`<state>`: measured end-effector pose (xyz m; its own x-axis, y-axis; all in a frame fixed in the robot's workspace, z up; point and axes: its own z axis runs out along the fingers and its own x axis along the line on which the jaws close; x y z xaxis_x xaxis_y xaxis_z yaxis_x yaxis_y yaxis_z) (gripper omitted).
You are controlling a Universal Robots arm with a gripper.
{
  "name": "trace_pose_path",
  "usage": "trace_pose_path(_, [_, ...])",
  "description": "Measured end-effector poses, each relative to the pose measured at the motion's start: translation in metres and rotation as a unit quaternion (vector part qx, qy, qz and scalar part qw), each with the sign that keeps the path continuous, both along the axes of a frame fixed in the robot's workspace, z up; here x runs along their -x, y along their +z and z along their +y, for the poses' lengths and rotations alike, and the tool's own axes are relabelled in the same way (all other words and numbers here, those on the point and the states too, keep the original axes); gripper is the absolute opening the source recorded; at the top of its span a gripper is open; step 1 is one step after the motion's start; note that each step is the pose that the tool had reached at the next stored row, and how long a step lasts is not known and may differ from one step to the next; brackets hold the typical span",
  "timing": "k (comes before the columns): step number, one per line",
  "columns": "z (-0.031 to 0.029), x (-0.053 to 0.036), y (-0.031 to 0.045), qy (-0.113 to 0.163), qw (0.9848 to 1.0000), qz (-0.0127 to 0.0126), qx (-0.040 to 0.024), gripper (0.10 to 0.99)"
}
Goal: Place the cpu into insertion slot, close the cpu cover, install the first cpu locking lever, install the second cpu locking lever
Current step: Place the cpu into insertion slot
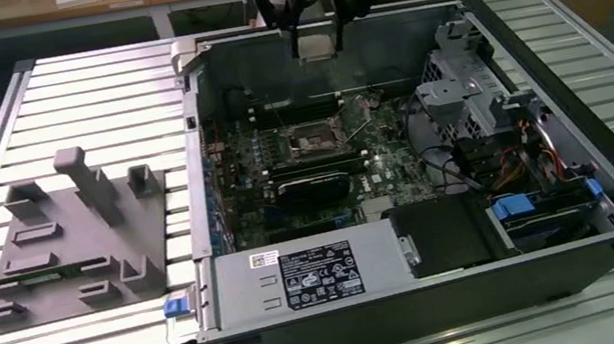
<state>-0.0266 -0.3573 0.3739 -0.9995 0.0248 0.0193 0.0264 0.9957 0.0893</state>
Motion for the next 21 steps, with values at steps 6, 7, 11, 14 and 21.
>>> trace_pose_path(6, [0.0000,0.0000,-0.0069,0.000,1.0000,-0.0009,0.0000,0.537])
trace_pose_path(7, [0.0000,0.0000,-0.0087,0.000,1.0000,-0.0012,0.0000,0.537])
trace_pose_path(11, [0.0000,0.0000,-0.0161,0.000,1.0000,-0.0025,0.0000,0.537])
trace_pose_path(14, [0.0000,0.0000,-0.0215,0.000,1.0000,-0.0036,-0.0001,0.537])
trace_pose_path(21, [0.0000,0.0000,-0.0342,0.000,1.0000,-0.0054,0.0000,0.537])
